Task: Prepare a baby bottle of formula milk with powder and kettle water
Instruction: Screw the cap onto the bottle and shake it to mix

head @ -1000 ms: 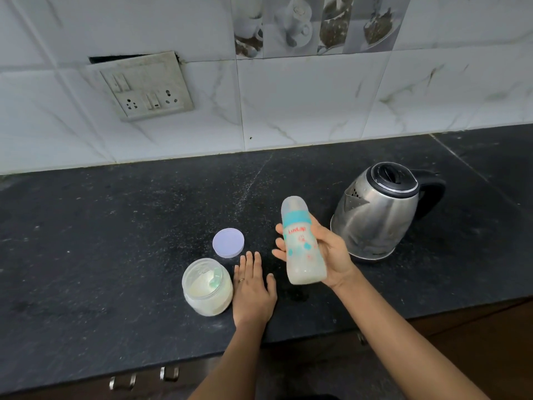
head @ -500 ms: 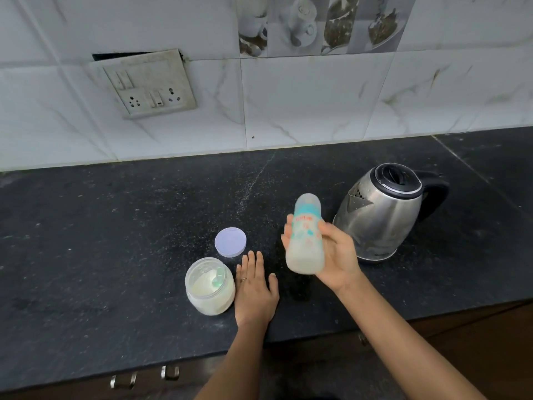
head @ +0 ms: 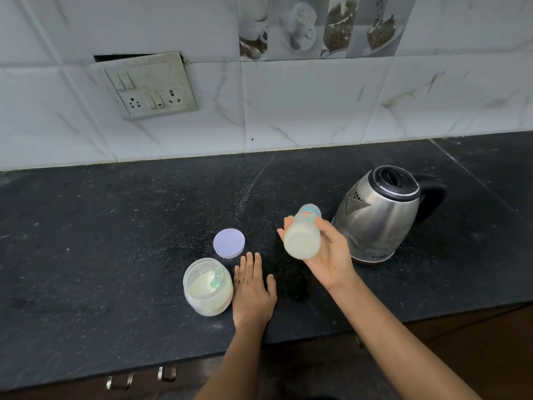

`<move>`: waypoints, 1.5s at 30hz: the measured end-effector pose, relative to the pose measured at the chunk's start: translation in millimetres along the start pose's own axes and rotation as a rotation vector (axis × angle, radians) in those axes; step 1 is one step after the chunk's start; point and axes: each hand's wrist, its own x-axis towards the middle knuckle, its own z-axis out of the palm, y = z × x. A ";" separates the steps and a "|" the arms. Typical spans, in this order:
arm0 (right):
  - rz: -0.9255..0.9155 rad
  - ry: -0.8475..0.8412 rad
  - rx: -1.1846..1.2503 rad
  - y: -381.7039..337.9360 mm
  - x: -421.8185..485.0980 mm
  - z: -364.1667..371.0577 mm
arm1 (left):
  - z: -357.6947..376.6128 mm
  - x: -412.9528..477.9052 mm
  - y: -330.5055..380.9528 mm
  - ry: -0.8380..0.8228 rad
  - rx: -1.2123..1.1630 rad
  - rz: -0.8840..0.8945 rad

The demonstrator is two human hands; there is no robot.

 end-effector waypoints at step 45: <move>-0.042 0.201 -0.136 -12.1 -1.5 -6.5 | -0.5 -0.3 1.0 -0.005 0.008 -0.004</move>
